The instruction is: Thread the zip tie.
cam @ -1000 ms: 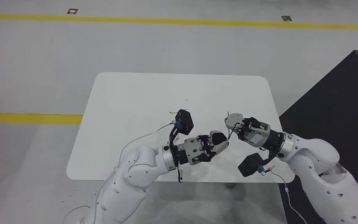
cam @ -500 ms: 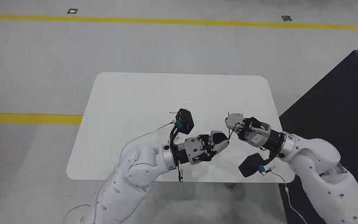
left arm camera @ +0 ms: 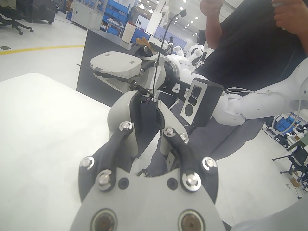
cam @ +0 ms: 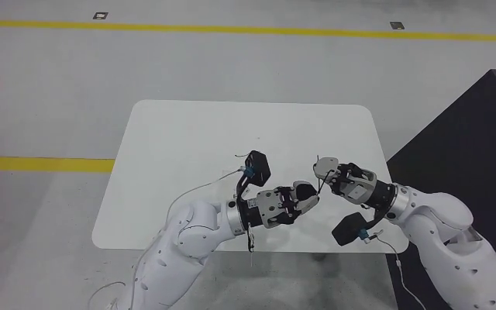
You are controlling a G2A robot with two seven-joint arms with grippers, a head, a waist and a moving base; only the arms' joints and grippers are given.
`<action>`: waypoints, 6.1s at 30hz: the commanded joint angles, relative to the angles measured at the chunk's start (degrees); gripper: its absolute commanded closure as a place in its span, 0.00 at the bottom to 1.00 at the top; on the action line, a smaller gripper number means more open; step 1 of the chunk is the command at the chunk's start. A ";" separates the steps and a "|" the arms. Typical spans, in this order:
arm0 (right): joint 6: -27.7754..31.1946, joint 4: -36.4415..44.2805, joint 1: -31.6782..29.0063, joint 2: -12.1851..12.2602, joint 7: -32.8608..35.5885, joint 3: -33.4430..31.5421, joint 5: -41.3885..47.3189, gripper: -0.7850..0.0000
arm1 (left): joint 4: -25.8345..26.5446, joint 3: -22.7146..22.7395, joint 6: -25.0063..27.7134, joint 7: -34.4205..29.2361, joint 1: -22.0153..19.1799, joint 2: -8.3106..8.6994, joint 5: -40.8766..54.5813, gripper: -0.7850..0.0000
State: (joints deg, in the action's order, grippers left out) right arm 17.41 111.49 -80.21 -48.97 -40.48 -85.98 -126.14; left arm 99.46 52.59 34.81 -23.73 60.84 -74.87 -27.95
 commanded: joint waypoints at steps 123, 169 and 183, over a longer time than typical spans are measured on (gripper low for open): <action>-0.17 2.59 5.74 -3.65 20.85 5.58 25.53 1.00 | -13.47 15.29 -3.23 23.30 3.92 1.89 -20.96 0.00; -4.07 12.61 9.26 -6.92 18.79 13.63 31.39 1.00 | -13.47 15.29 -3.23 23.30 3.92 1.89 -20.96 0.00; 1.73 5.57 9.89 -6.88 27.93 13.23 27.68 1.00 | -13.43 16.32 -6.02 24.99 4.36 1.82 -19.87 0.00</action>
State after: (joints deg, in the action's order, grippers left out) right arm 14.52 120.16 -71.04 -55.90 -17.02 -72.40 -100.18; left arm 85.96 68.14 31.23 -0.13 64.86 -73.00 -48.77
